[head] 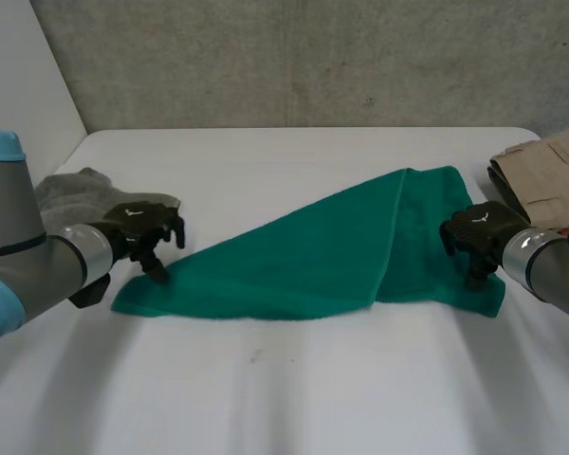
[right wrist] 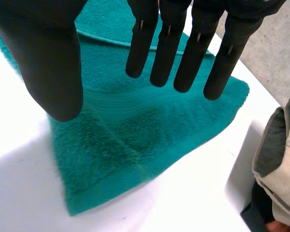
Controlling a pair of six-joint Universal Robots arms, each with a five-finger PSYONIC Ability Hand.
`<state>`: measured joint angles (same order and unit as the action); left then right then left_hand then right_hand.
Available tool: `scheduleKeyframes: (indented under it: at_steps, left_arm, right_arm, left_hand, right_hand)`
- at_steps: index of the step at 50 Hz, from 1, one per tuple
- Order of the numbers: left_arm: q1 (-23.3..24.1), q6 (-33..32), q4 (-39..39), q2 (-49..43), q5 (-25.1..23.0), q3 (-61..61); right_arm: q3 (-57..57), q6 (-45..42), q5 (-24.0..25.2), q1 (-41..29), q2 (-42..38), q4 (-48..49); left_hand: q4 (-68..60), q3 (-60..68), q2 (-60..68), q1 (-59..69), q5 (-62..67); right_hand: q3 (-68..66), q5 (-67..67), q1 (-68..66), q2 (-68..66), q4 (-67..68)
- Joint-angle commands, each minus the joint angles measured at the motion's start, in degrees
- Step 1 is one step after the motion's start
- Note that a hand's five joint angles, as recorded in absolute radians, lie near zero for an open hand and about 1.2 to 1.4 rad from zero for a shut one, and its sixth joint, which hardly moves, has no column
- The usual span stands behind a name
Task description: Fold the laundry.
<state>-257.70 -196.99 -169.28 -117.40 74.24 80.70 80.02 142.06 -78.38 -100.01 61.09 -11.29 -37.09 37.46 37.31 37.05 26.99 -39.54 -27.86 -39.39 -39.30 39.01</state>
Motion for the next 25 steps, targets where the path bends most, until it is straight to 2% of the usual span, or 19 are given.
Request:
scheduleKeyframes:
  at_steps: [1,7,11,15,20,25]
  left_arm:
    - [4.7,0.2,-0.2,1.5,-3.3,0.2]
    - [13.5,-1.4,-0.7,-0.6,-3.7,-1.1]
    - [20.6,-6.7,-2.8,-4.4,-2.8,-4.5]
    - [25.1,-11.6,-4.2,-9.3,-0.9,-9.4]
    - [28.6,-15.6,-4.0,-15.9,3.3,-17.1]
    - [30.0,-16.1,-2.5,-20.8,6.7,-22.8]
  right_arm:
    - [4.6,1.4,-2.5,-1.6,3.8,0.9]
    - [10.8,1.3,-3.4,-2.3,5.2,5.8]
    - [16.0,0.9,-4.7,-2.5,5.5,12.8]
    - [19.1,0.4,-5.2,-2.4,5.1,19.3]
    - [20.4,-0.2,-5.3,-2.6,3.6,24.7]
    - [20.3,-1.6,-5.6,-2.6,2.0,25.8]
  left_hand:
    - [4.2,-4.5,-4.4,-4.1,-4.1]
    - [8.5,-8.9,-8.8,-8.5,-8.4]
    - [8.5,-8.9,-8.8,-8.5,-8.4]
    - [7.7,-8.1,-7.9,-7.7,-7.6]
    - [4.3,-4.7,-4.6,-4.3,-4.2]
    - [-0.4,0.0,0.1,0.4,0.5]
  right_hand:
    - [6.8,5.1,6.7,6.6,-6.3]
    - [14.6,12.9,14.4,14.3,-14.0]
    - [18.1,16.4,17.9,17.9,-17.6]
    - [16.9,15.3,16.8,16.7,-16.4]
    - [8.5,6.8,8.4,8.3,-8.0]
    - [-2.4,-4.1,-2.5,-2.6,2.9]
